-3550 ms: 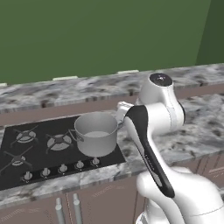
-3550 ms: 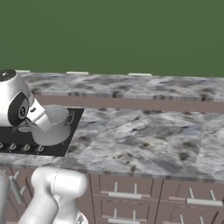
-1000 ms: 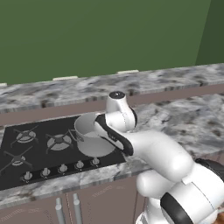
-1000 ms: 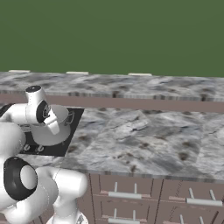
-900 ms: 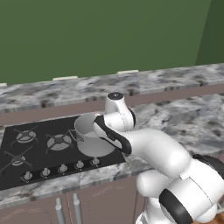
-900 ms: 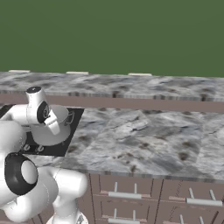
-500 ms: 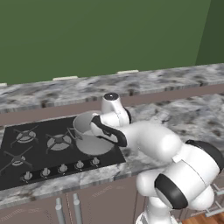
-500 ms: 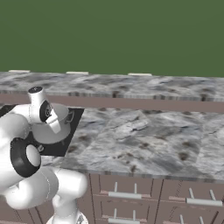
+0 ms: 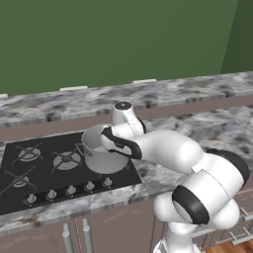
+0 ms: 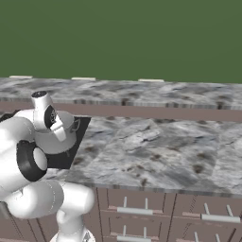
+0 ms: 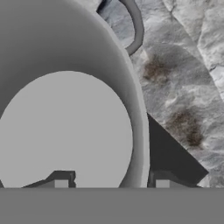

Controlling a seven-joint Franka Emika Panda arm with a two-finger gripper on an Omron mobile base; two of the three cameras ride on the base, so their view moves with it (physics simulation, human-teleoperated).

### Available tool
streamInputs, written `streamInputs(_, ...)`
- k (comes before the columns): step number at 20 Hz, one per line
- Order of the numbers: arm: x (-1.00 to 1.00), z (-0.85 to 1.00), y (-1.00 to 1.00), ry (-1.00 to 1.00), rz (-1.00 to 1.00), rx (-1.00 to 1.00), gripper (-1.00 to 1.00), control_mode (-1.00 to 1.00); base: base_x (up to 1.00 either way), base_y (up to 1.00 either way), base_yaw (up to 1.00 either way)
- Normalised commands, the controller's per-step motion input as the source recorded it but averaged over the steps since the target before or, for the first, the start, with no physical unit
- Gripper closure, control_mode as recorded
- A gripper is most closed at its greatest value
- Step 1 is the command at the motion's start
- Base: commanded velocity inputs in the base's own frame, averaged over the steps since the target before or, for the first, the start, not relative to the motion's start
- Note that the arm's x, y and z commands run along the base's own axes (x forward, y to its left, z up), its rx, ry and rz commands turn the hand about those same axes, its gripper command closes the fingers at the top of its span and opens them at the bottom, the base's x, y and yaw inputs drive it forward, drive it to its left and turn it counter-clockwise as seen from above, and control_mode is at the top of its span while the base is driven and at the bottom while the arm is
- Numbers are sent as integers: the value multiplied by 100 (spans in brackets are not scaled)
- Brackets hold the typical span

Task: Move the pot and pan from the stove into the sink.

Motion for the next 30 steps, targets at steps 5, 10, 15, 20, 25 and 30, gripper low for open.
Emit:
streamInputs(5, -4, 4, -4, 0, 0, 1, 100, -100, 0, 0, 0)
streamInputs(10, -23, 34, -6, 0, 2, 5, 100, -100, 0, 0, 0)
streamInputs(15, -48, 63, -12, -1, 5, 6, 100, -100, 0, 0, 0)
streamInputs(20, -67, 68, -17, -2, 5, 5, 100, -100, 0, 0, 0)
streamInputs(25, -84, 53, -20, -4, 7, 2, 100, -100, 0, 0, 0)
streamInputs(30, -98, 37, -27, -4, 10, 1, 100, -100, 0, 0, 0)
